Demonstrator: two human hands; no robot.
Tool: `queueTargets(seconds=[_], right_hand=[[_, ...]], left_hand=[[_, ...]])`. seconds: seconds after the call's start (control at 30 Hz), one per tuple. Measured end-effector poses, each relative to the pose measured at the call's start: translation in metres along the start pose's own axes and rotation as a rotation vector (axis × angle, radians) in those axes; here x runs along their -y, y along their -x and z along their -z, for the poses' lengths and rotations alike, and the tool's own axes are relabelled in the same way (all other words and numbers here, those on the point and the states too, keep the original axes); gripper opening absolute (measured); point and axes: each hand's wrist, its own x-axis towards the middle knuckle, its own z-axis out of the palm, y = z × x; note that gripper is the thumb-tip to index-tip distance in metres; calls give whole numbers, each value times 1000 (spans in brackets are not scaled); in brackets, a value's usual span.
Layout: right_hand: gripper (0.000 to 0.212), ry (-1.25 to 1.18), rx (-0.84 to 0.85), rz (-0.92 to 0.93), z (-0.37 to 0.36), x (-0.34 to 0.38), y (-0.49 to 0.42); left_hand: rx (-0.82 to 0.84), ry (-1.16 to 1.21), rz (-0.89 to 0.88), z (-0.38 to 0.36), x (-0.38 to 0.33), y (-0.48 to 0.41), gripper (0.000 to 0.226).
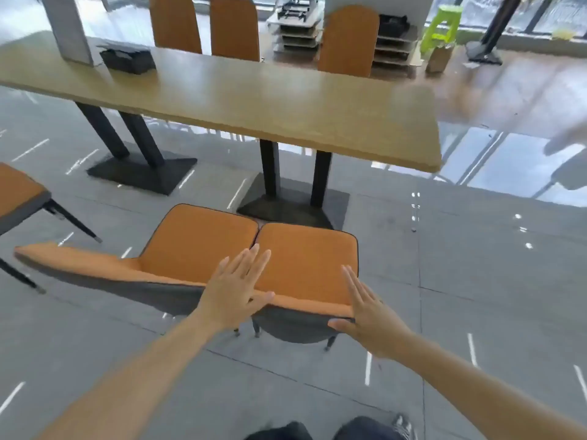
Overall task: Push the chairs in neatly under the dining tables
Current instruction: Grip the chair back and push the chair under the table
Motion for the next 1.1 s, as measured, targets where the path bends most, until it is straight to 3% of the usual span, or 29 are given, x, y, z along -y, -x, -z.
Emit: queueTargets(seconds=[0.1,0.33,0.6,0.7,0.83,1.1], right_hand=[[90,-28,38,-72,-16,23,-3],[89,34,26,-144,-42,34,-13],[64,292,-57,-140,-42,14,-31],[50,329,-121,-60,-38,11,-37],[47,420,-344,40,-34,13,-45],[50,412,-405,9,-8,1,-96]], left_hand=[[53,17,-63,-5,30,4,77],[209,26,-200,-29,45,-6,96],[233,-13,-242,-44,40,-36,53],[249,-17,-276,-44,43,-43,50],[218,-7,-298,-42,50,-55,47],[178,-7,-297,-25,64,-116,44]])
